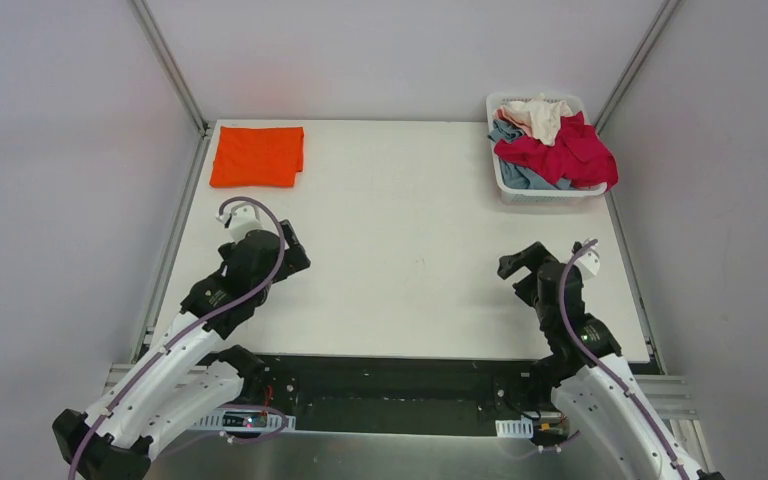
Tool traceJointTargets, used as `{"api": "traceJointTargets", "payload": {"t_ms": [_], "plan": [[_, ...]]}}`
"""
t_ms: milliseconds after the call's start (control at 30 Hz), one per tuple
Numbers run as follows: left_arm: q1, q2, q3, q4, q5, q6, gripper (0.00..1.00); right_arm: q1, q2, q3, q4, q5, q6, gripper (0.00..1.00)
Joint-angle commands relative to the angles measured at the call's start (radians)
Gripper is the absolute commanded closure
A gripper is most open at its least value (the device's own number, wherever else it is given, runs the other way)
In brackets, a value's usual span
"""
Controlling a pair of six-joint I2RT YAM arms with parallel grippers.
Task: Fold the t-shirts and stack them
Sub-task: Grab crumpled tshirt from bin with the right arm
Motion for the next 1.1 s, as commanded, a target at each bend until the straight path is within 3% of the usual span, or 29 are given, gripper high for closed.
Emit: {"api": "traceJointTargets", "payload": {"t_ms": [0, 167, 300, 500, 800, 900, 1067], "plan": [[0.005, 0.036, -0.013, 0.037, -0.031, -0.026, 0.01, -0.002, 0.023, 0.031, 0.043, 0.047, 0.008, 0.01], [0.005, 0.084, -0.011, 0.086, -0.006, -0.007, 0.01, -0.004, 0.191, 0.208, 0.017, 0.134, 0.015, 0.01], [0.005, 0.092, -0.03, 0.121, -0.005, 0.004, 0.01, -0.046, 0.436, 0.464, -0.063, 0.165, -0.081, 0.01], [0.005, 0.103, -0.06, 0.177, 0.001, 0.029, 0.01, -0.286, 0.819, 0.881, -0.154, -0.053, -0.149, 0.01], [0.005, 0.149, -0.074, 0.212, -0.012, 0.037, 0.01, -0.444, 1.43, 1.525, -0.43, -0.1, -0.229, 0.01], [0.007, 0.17, -0.069, 0.225, -0.012, 0.037, 0.01, -0.481, 1.555, 1.671, -0.473, -0.104, -0.207, 0.01], [0.007, 0.212, -0.058, 0.239, -0.013, 0.049, 0.01, -0.514, 1.672, 1.756, -0.453, -0.129, -0.165, 0.04]]}}
